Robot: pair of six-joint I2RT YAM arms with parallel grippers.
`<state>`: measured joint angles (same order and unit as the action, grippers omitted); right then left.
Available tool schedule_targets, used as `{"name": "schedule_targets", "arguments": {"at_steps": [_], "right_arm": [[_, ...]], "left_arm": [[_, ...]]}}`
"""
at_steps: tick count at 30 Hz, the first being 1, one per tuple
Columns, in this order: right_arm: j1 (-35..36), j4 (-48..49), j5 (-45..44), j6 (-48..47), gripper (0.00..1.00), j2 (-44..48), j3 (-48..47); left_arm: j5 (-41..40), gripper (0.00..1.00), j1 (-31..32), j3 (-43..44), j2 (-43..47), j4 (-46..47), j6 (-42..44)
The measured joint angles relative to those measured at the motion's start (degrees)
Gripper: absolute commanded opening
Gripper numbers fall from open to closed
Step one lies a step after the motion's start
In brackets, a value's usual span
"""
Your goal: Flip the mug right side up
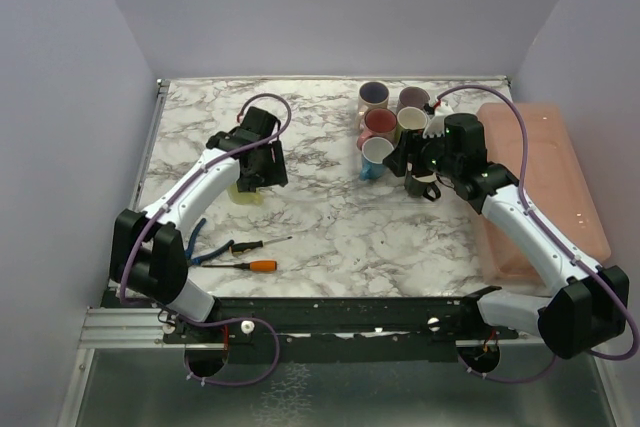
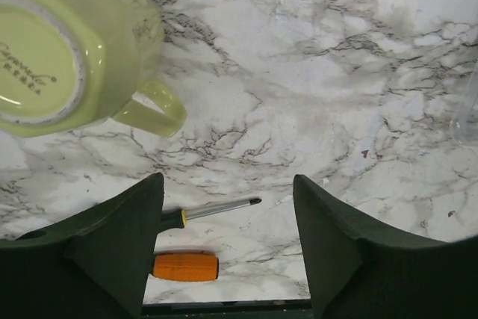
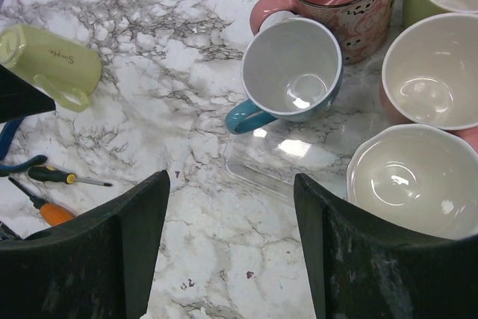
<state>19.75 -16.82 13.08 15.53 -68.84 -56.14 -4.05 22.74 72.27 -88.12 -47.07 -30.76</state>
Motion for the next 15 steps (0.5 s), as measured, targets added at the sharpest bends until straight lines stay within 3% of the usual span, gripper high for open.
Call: {"name": "schedule_targets", "arguments": {"at_steps": [12,15], "right_arm": [[0.0,0.0,0.9,0.2,0.70,-2.1,0.0],[0.0,0.0,1.2,0.5,0.70,-2.5,0.0]], "left_arm": [[-10.8,0.73,0.0,-9.3,0.9,6.6,-11.1],[-13.5,0.67,0.0,-10.3,0.9,9.3,-14.5]]}}
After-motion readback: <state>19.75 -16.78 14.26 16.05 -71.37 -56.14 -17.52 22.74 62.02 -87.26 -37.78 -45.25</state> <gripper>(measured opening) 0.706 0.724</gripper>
